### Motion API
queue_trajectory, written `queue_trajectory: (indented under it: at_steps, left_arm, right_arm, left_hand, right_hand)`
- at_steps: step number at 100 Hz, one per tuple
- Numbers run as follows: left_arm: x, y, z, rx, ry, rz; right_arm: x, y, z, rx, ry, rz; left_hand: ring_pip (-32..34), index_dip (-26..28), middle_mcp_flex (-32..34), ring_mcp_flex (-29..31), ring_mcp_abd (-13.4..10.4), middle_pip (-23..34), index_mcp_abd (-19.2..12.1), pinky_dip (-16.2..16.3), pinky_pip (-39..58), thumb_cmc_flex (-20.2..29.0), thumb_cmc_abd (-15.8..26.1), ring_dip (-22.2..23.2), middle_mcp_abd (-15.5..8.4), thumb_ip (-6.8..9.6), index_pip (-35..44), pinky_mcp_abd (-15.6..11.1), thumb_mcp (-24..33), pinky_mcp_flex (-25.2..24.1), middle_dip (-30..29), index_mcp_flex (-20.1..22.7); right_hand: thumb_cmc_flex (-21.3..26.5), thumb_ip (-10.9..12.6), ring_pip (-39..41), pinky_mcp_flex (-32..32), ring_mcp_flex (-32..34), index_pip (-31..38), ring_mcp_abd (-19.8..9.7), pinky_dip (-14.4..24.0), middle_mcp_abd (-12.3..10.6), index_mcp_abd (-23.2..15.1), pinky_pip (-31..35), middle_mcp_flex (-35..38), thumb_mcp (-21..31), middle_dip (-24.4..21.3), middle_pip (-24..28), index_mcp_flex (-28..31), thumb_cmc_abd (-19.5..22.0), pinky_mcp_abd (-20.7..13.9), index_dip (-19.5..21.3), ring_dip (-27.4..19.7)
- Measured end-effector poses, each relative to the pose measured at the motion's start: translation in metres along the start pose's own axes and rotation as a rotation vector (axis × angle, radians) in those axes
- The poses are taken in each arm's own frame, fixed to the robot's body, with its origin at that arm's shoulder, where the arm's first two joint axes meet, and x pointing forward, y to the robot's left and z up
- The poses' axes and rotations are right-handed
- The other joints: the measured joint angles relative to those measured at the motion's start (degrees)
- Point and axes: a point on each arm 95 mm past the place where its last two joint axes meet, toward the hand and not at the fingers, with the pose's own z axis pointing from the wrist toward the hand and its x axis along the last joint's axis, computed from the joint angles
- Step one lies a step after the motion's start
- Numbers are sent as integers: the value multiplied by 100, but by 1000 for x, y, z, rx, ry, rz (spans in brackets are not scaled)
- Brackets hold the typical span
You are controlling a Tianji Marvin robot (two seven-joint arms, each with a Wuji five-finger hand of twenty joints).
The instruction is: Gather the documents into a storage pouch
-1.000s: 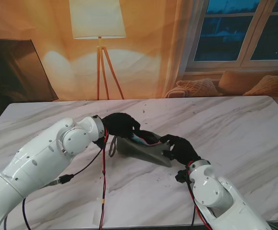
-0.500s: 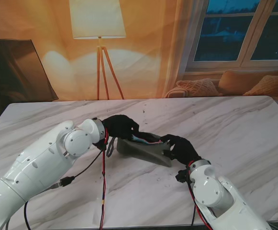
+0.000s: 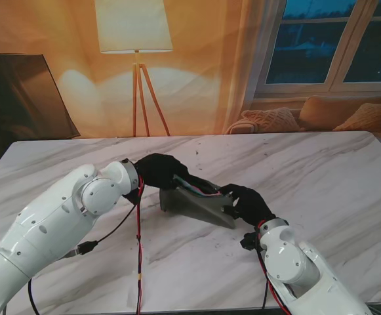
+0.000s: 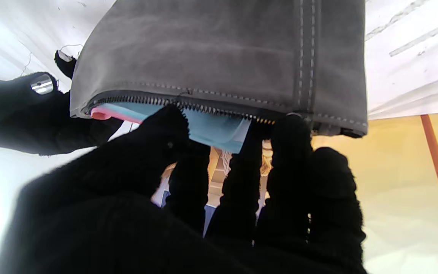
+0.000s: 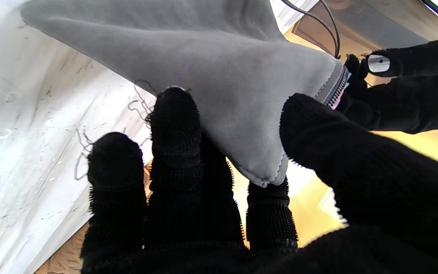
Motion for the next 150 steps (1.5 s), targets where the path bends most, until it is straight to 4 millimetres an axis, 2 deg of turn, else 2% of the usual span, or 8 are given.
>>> queue_trajectory:
  at_steps: [5, 20, 30, 43, 46, 57, 79, 150]
  left_arm:
    - [1, -1, -1, 14, 1, -1]
    - [5, -6, -4, 61, 2, 7]
    - [6, -9, -5, 112, 1, 8]
    - [9, -11, -5, 141, 6, 9]
    - [10, -11, -5, 143, 8, 8]
    - [13, -12, -5, 146, 17, 1]
    - [17, -10, -2, 136, 30, -31]
    - [11, 12, 14, -21, 8, -57]
  right_arm:
    - [0, 0, 0, 0, 0, 0]
    - [0, 0, 0, 1, 0, 1]
    - [0, 0, 0, 2, 0, 1]
    - [0, -1, 0, 4, 0, 2]
    - [0, -1, 0, 5, 0, 2]
    - [0, -1, 0, 7, 0, 2]
    - [0, -2, 0, 8, 1, 2]
    - [1, -2, 0, 9, 2, 5]
  left_hand:
    - [-81, 25, 0, -54, 2, -22, 51, 0, -55, -65, 72, -17, 36, 87, -37, -3, -1, -64, -14, -36]
    - [-226, 137, -62, -95, 3, -123, 54, -6, -71, -26, 176, -85, 52, 87, -120, -4, -5, -81, -47, -33]
    - [-225, 216, -46, -57, 5, 69, 54, -12, -57, 491, 112, -126, 52, 74, 169, -6, -6, 10, -29, -28]
    - [-269, 191, 829, 8, 109, 119, 46, -91, 38, 785, -135, -289, 53, -9, 716, 71, -41, 214, 867, -15]
    - [-264, 145, 1054, 103, 133, 145, 41, -135, 77, 834, -135, -301, 53, -92, 853, 104, -90, 288, 1003, 144]
    - [-179, 55, 1344, 286, 140, 128, 38, -139, 216, 861, -135, -329, 41, -113, 909, 130, -286, 473, 1222, 154]
    - [509, -42, 1728, 641, 115, 1063, 38, -139, 480, 1014, -45, -59, -27, -188, 1189, 182, -580, 780, 1756, 227]
    - [492, -224, 1806, 797, 109, 1138, 57, -143, 589, 1197, 28, -123, 63, -195, 1343, 212, -784, 945, 1515, 364]
  right_hand:
    - [0, 0, 0, 0, 0, 0, 0, 0, 0, 0, 0, 0, 0, 0, 0, 0, 0, 0, 0, 0]
    - [0, 0, 0, 0, 0, 2, 0, 0, 0, 0, 0, 0, 0, 0, 0, 0, 0, 0, 0, 0]
    - [0, 0, 0, 0, 0, 2, 0, 0, 0, 0, 0, 0, 0, 0, 0, 0, 0, 0, 0, 0]
    - [0, 0, 0, 0, 0, 2, 0, 0, 0, 0, 0, 0, 0, 0, 0, 0, 0, 0, 0, 0]
    - [0, 0, 0, 0, 0, 2, 0, 0, 0, 0, 0, 0, 0, 0, 0, 0, 0, -1, 0, 0]
    - [0, 0, 0, -1, 0, 2, 0, 0, 0, 0, 0, 0, 0, 0, 0, 0, 0, 0, 0, 0]
    - [0, 0, 0, -1, 0, 2, 0, 0, 0, 0, 0, 0, 0, 0, 0, 0, 0, -1, 0, 0]
    - [0, 0, 0, -1, 0, 2, 0, 0, 0, 0, 0, 0, 0, 0, 0, 0, 0, -1, 0, 0]
